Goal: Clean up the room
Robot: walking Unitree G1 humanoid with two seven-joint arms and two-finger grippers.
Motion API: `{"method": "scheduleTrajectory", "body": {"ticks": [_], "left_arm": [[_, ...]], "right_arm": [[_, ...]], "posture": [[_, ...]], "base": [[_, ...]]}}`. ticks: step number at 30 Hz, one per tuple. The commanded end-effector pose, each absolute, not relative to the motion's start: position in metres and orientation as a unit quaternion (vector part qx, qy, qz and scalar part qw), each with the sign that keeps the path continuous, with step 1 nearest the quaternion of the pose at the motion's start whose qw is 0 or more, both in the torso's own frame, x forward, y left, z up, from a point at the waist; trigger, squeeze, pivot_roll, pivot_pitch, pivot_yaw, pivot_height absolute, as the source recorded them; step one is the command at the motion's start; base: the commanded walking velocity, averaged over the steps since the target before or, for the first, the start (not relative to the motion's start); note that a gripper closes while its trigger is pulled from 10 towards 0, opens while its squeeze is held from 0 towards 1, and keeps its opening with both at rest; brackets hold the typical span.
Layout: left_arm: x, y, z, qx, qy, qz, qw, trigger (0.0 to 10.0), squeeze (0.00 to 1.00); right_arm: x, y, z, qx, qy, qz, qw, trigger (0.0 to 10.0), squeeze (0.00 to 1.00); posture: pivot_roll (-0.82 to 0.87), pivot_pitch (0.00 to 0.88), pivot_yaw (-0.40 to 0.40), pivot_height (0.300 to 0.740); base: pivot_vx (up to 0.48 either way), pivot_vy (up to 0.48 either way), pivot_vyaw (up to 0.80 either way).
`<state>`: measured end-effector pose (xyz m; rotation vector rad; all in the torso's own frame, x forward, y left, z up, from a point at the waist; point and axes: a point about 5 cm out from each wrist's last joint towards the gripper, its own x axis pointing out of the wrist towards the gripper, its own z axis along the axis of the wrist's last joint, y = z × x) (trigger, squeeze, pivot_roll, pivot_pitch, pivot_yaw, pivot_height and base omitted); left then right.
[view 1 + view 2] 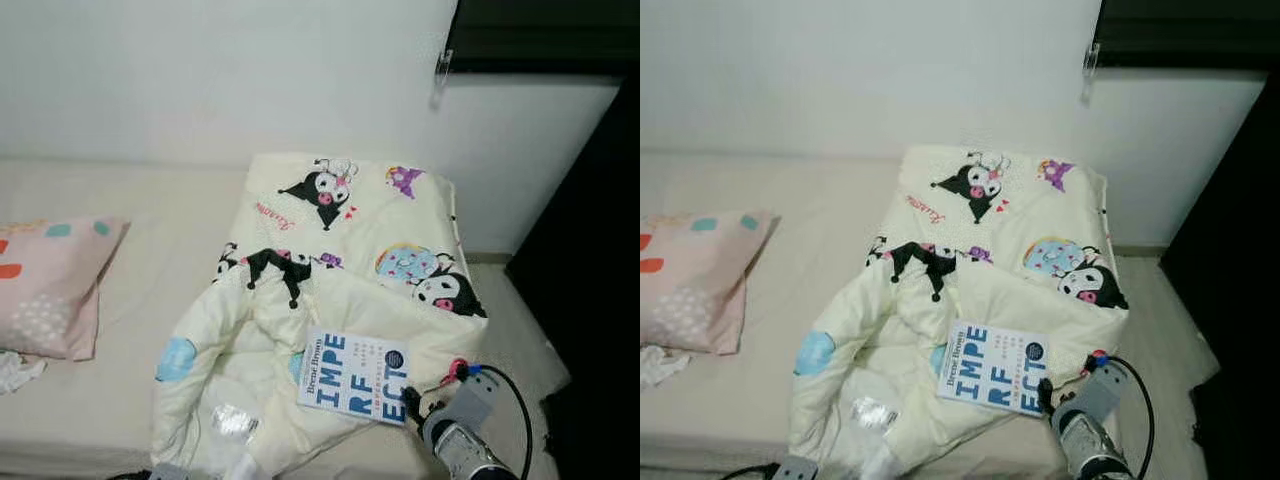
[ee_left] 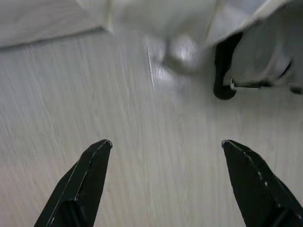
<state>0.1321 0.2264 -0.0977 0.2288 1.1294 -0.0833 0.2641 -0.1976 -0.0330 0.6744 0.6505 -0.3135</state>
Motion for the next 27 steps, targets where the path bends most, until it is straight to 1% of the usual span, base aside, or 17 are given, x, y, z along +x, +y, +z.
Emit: {"method": "scheduleTrajectory", "body": {"ticks": [1, 7, 9, 10, 12, 15, 20, 22, 23, 24, 25, 26, 27], "left_arm": [[0.121, 0.234, -0.099, 0.122, 0.545, -0.04, 0.828, 10.0, 0.0], [0.111, 0.238, -0.101, 0.123, 0.547, -0.033, 0.828, 10.0, 0.0], [0.11, 0.238, -0.101, 0.121, 0.546, -0.03, 0.828, 10.0, 0.0], [0.107, 0.239, -0.101, 0.121, 0.546, -0.029, 0.828, 10.0, 0.0], [0.106, 0.239, -0.102, 0.121, 0.546, -0.029, 0.828, 10.0, 0.0], [0.101, 0.241, -0.102, 0.122, 0.547, -0.026, 0.828, 10.0, 0.0], [0.098, 0.243, -0.102, 0.124, 0.548, -0.024, 0.827, 10.0, 0.0], [0.095, 0.244, -0.103, 0.126, 0.55, -0.024, 0.825, 10.0, 0.0], [0.095, 0.244, -0.103, 0.126, 0.55, -0.024, 0.825, 10.0, 0.0], [0.095, 0.245, -0.103, 0.126, 0.551, -0.025, 0.825, 10.0, 0.0], [0.094, 0.245, -0.103, 0.126, 0.551, -0.025, 0.825, 10.0, 0.0], [0.095, 0.245, -0.103, 0.126, 0.55, -0.026, 0.825, 10.0, 0.0], [0.095, 0.245, -0.103, 0.126, 0.55, -0.026, 0.825, 10.0, 0.0]], "right_arm": [[0.264, -0.194, -0.034, 0.348, 0.302, -0.148, 0.875, 10.0, 0.0], [0.27, -0.199, -0.026, 0.374, 0.266, -0.147, 0.876, 10.0, 0.0], [0.272, -0.2, -0.025, 0.38, 0.258, -0.146, 0.876, 10.0, 0.0], [0.272, -0.2, -0.024, 0.383, 0.256, -0.144, 0.876, 10.0, 0.0], [0.272, -0.2, -0.024, 0.385, 0.255, -0.142, 0.876, 10.0, 0.0], [0.275, -0.198, -0.02, 0.408, 0.232, -0.115, 0.876, 10.0, 0.0], [0.28, -0.193, -0.016, 0.432, 0.215, -0.088, 0.871, 10.0, 0.0], [0.285, -0.185, -0.01, 0.465, 0.194, -0.045, 0.862, 10.0, 0.0], [0.285, -0.185, -0.01, 0.465, 0.194, -0.045, 0.862, 10.0, 0.0], [0.288, -0.181, -0.007, 0.477, 0.186, -0.025, 0.858, 10.0, 0.0], [0.289, -0.179, -0.005, 0.481, 0.181, -0.011, 0.858, 6.1, 0.0], [0.29, -0.177, -0.004, 0.482, 0.179, -0.004, 0.858, 0.0, 0.0], [0.29, -0.177, -0.004, 0.482, 0.179, -0.004, 0.858, 0.0, 0.0]], "posture": [[0.07, 0.233, 0.031, 0.63], [0.1, 0.272, 0.048, 0.63], [0.1, 0.272, 0.048, 0.63], [0.13, 0.296, 0.058, 0.63], [0.13, 0.296, 0.058, 0.63], [0.15, 0.317, 0.071, 0.63], [0.15, 0.321, 0.075, 0.63], [0.15, 0.327, 0.08, 0.63], [0.15, 0.327, 0.08, 0.63], [0.15, 0.327, 0.08, 0.63], [0.15, 0.327, 0.08, 0.63], [0.15, 0.327, 0.08, 0.63], [0.15, 0.327, 0.08, 0.63]], "base": [[0.0, 0.0, 0.0], [0.0, 0.0, 0.0], [0.0, 0.0, 0.0], [0.0, 0.0, 0.0], [0.0, 0.0, 0.0], [0.0, 0.0, 0.0], [0.0, 0.0, 0.0], [0.0, 0.0, 0.0], [0.0, 0.0, 0.0], [0.0, 0.0, 0.0], [0.0, 0.0, 0.0], [0.0, 0.0, 0.0], [0.0, 0.0, 0.0]]}}
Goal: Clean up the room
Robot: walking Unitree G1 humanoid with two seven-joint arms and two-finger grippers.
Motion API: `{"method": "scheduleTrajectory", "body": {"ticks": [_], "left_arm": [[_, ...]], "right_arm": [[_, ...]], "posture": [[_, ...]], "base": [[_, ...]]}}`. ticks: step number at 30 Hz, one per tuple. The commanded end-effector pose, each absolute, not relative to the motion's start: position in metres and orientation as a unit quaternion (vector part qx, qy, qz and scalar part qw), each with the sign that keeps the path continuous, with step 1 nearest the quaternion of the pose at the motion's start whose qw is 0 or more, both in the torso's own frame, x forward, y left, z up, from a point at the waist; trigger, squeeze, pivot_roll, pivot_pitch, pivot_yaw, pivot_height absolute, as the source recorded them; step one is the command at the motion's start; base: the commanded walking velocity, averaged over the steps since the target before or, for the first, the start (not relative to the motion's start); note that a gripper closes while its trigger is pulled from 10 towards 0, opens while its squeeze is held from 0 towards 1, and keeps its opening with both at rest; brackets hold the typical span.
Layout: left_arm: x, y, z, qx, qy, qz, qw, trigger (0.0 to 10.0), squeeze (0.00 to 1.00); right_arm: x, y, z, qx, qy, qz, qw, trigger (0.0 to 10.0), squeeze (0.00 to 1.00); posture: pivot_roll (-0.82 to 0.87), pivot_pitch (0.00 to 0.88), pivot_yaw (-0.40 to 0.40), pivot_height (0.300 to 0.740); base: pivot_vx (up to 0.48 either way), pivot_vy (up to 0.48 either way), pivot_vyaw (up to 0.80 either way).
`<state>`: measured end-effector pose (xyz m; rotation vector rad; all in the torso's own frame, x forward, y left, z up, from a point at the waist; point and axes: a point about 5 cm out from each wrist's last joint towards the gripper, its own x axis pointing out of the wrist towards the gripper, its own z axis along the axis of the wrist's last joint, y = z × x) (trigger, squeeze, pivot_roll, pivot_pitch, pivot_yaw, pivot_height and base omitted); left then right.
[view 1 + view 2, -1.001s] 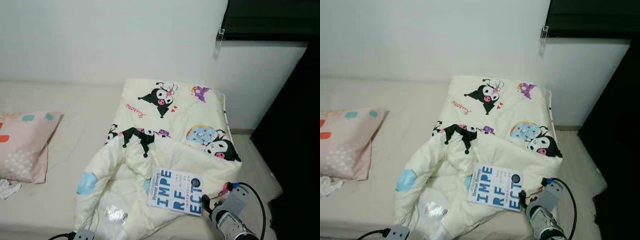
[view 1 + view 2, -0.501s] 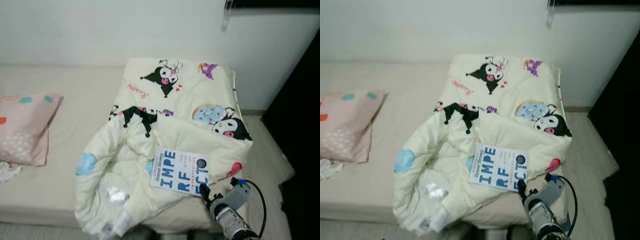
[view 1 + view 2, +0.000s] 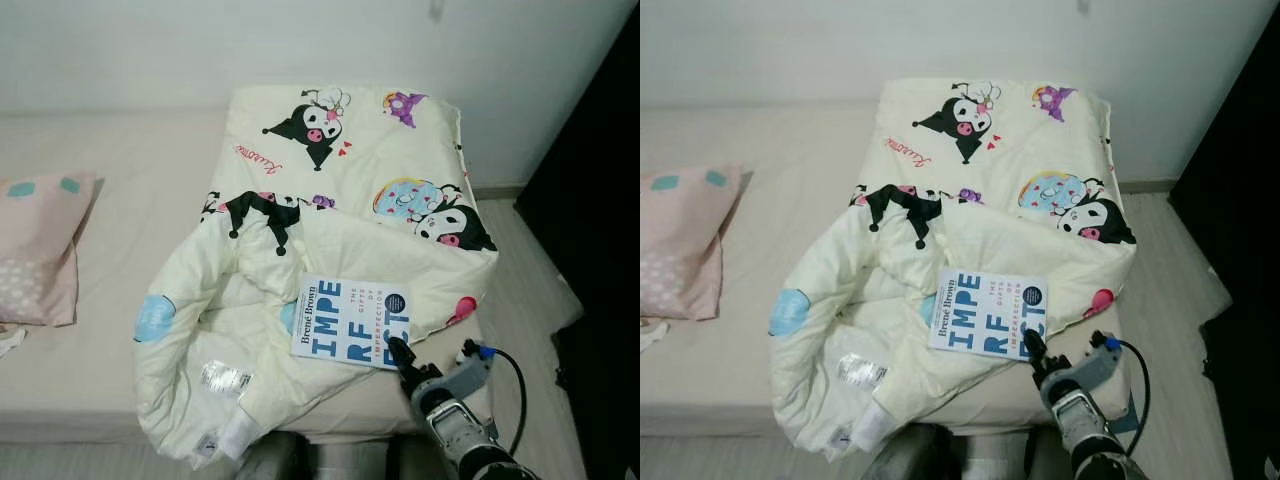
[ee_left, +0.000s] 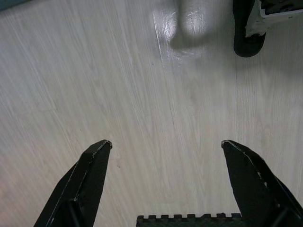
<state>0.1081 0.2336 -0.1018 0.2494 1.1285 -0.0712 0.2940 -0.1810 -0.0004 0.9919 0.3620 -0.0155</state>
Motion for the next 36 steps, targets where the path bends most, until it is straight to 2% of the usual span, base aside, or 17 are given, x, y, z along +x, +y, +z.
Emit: {"method": "scheduleTrajectory", "body": {"ticks": [1, 17, 18, 19, 23, 28, 31, 36], "left_arm": [[0.096, 0.244, -0.102, 0.126, 0.548, -0.028, 0.826, 10.0, 0.0], [0.103, 0.243, -0.101, 0.126, 0.542, -0.031, 0.83, 10.0, 0.0], [0.105, 0.243, -0.101, 0.127, 0.542, -0.031, 0.83, 10.0, 0.0], [0.105, 0.243, -0.101, 0.127, 0.542, -0.031, 0.83, 10.0, 0.0], [0.109, 0.242, -0.1, 0.128, 0.539, -0.032, 0.832, 10.0, 0.0], [0.112, 0.24, -0.099, 0.126, 0.535, -0.032, 0.835, 10.0, 0.0], [0.118, 0.238, -0.098, 0.126, 0.53, -0.034, 0.838, 10.0, 0.0], [0.123, 0.237, -0.097, 0.126, 0.528, -0.034, 0.839, 10.0, 0.0]], "right_arm": [[0.292, -0.176, -0.003, 0.485, 0.175, 0.001, 0.857, 0.0, 0.0], [0.296, -0.171, 0.004, 0.504, 0.158, 0.042, 0.848, 0.0, 0.0], [0.304, -0.16, 0.017, 0.523, 0.129, 0.115, 0.835, 0.0, 0.0], [0.304, -0.16, 0.017, 0.523, 0.129, 0.115, 0.835, 0.0, 0.0], [0.315, -0.137, 0.042, 0.534, 0.083, 0.251, 0.803, 0.0, 0.0], [0.321, -0.123, 0.059, 0.52, 0.057, 0.325, 0.788, 0.0, 0.0], [0.33, -0.112, 0.073, 0.482, 0.044, 0.346, 0.804, 0.0, 0.0], [0.334, -0.11, 0.075, 0.448, 0.048, 0.337, 0.827, 0.0, 0.0]], "posture": [[0.14, 0.322, 0.079, 0.63], [0.13, 0.293, 0.076, 0.63], [0.12, 0.278, 0.07, 0.63], [0.12, 0.278, 0.07, 0.63], [0.1, 0.251, 0.06, 0.63], [0.07, 0.227, 0.054, 0.63], [0.05, 0.207, 0.049, 0.63], [0.04, 0.182, 0.039, 0.63]], "base": [[0.0, 0.0, 0.0], [0.0, 0.0, 0.0], [0.0, 0.0, 0.0], [0.0, 0.0, 0.0], [0.0, 0.0, 0.0], [0.0, 0.0, 0.0], [0.0, 0.0, 0.0], [0.0, 0.0, 0.0]]}}
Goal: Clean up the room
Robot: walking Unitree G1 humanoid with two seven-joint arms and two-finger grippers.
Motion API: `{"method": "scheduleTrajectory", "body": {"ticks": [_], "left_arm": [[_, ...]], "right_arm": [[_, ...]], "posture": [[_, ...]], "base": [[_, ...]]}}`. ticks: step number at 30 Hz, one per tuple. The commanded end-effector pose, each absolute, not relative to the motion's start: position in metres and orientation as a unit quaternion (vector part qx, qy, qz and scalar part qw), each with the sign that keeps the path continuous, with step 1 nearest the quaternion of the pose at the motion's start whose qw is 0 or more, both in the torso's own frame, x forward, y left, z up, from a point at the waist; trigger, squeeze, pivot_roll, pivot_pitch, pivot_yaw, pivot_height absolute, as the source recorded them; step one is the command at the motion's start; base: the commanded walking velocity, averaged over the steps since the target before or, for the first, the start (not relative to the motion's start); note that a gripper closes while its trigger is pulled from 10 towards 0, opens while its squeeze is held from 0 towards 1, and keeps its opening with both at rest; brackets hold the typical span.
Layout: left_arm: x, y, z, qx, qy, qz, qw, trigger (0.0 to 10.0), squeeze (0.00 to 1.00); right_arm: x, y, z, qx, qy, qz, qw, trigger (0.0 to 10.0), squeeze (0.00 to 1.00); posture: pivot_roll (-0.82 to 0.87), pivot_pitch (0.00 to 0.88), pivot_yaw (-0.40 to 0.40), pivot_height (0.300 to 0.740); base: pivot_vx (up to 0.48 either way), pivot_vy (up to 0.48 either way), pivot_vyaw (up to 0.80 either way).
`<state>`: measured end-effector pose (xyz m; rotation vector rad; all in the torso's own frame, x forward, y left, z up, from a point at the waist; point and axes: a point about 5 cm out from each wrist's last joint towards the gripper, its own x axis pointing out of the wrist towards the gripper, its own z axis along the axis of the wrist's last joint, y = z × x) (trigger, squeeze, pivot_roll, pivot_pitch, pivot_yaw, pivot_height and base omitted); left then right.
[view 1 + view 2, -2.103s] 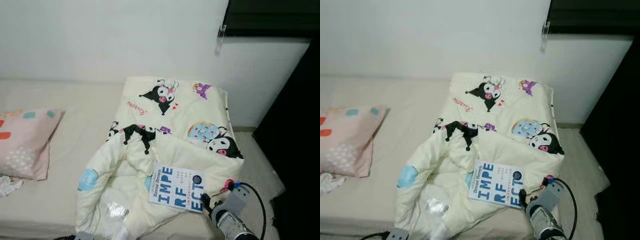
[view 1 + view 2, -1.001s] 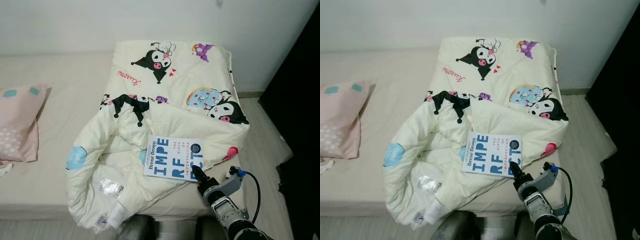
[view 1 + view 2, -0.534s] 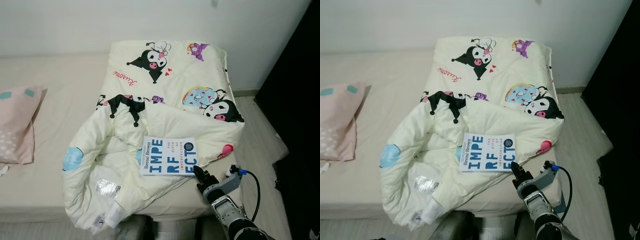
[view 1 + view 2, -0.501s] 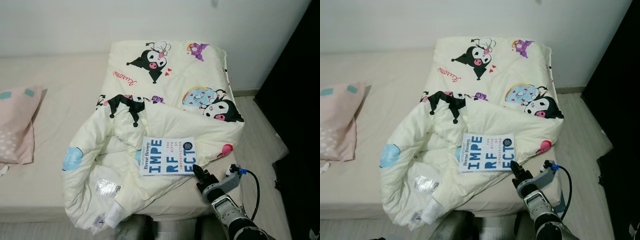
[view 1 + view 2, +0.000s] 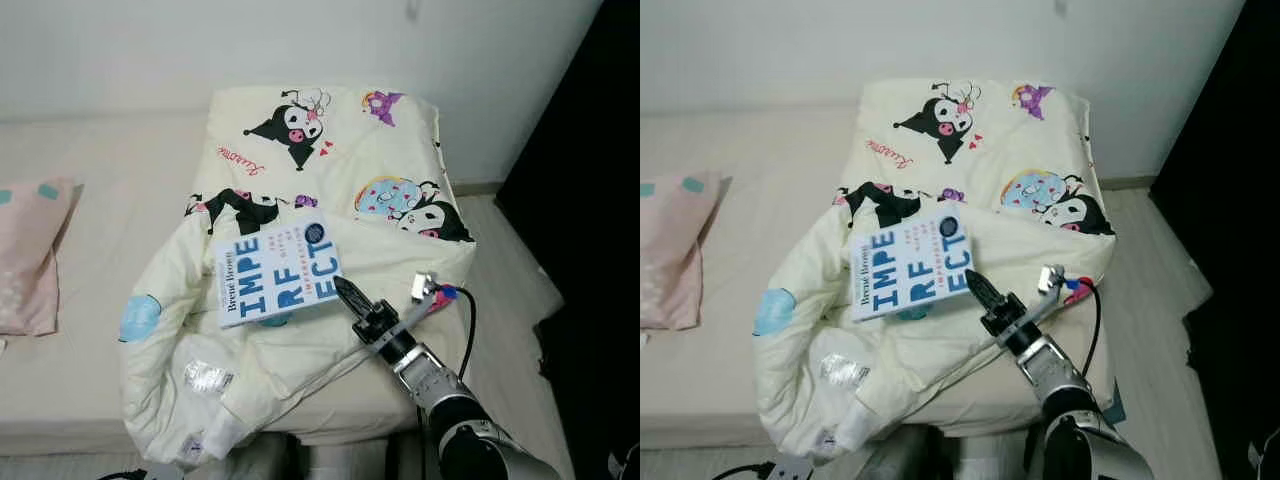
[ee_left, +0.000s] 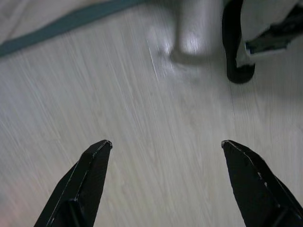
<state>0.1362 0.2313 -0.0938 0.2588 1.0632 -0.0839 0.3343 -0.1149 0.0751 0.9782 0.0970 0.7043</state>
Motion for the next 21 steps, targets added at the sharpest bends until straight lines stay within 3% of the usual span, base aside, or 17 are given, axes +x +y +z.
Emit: {"method": "scheduleTrajectory", "body": {"ticks": [1, 10, 21], "left_arm": [[0.125, 0.236, -0.097, 0.125, 0.526, -0.033, 0.84, 10.0, 0.0], [0.134, 0.236, -0.094, 0.089, 0.495, 0.03, 0.864, 10.0, 0.0], [0.134, 0.239, -0.094, 0.085, 0.502, 0.073, 0.858, 10.0, 0.0]], "right_arm": [[0.334, -0.11, 0.078, 0.445, 0.04, 0.342, 0.827, 0.0, 0.0], [0.323, -0.103, 0.08, 0.447, 0.024, 0.397, 0.802, 0.0, 0.0], [0.314, -0.092, 0.07, 0.437, 0.049, 0.405, 0.802, 0.0, 0.0]], "posture": [[0.03, 0.175, 0.037, 0.634], [0.01, 0.143, 0.012, 0.676], [0.0, 0.118, 0.011, 0.719]], "base": [[0.0, 0.0, 0.0], [0.0, 0.0, 0.0], [0.0, 0.0, 0.0]]}}
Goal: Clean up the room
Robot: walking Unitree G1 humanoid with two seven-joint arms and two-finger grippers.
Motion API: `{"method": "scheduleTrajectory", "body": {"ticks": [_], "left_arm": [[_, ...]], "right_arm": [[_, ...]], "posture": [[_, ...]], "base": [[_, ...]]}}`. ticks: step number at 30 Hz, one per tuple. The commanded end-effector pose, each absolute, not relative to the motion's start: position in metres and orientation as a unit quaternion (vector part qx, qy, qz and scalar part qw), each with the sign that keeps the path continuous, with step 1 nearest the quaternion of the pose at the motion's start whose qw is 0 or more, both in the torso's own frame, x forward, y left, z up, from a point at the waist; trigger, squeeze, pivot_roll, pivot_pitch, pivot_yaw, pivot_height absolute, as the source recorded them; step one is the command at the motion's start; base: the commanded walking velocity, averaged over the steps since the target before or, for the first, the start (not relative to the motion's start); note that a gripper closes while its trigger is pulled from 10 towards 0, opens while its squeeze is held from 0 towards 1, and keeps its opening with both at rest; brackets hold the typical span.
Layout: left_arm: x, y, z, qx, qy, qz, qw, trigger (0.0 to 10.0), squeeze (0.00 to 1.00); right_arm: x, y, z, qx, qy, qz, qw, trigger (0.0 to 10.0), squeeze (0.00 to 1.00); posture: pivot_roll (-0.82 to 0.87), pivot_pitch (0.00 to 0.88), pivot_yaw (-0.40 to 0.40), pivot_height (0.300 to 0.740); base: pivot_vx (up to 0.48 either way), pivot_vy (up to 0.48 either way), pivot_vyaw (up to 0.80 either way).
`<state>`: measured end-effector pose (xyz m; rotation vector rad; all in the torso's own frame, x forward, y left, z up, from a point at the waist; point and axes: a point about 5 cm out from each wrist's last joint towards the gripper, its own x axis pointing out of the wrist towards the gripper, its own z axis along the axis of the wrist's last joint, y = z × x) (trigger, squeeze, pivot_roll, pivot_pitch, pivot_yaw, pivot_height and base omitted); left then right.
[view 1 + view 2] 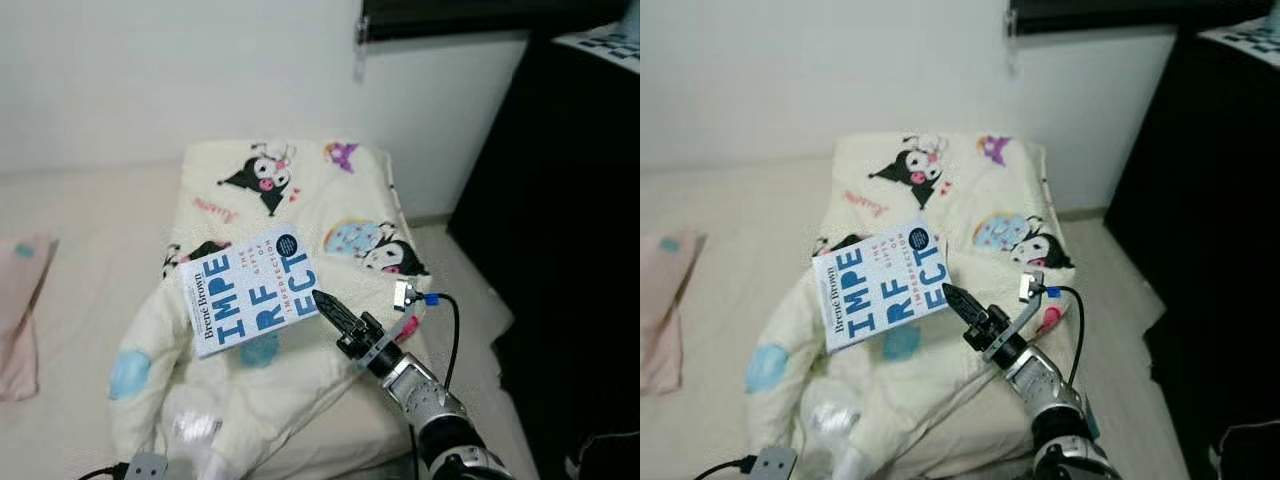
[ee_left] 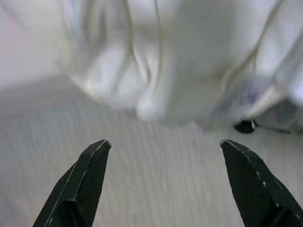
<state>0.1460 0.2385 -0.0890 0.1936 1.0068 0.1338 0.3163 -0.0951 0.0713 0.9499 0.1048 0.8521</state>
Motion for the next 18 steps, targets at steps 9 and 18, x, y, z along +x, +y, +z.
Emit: {"method": "scheduleTrajectory", "body": {"ticks": [9, 18], "left_arm": [[0.133, 0.24, -0.095, 0.095, 0.521, 0.071, 0.845, 10.0, 0.0], [0.132, 0.239, -0.095, 0.099, 0.527, 0.066, 0.842, 10.0, 0.0]], "right_arm": [[0.312, -0.095, 0.056, 0.395, 0.092, 0.362, 0.839, 0.7, 0.0], [0.303, -0.094, 0.041, 0.338, 0.129, 0.364, 0.858, 10.0, 0.0]], "posture": [[-0.01, 0.111, 0.01, 0.74], [-0.01, 0.111, 0.005, 0.74]], "base": [[0.0, 0.0, 0.0], [0.0, 0.0, 0.53]]}}
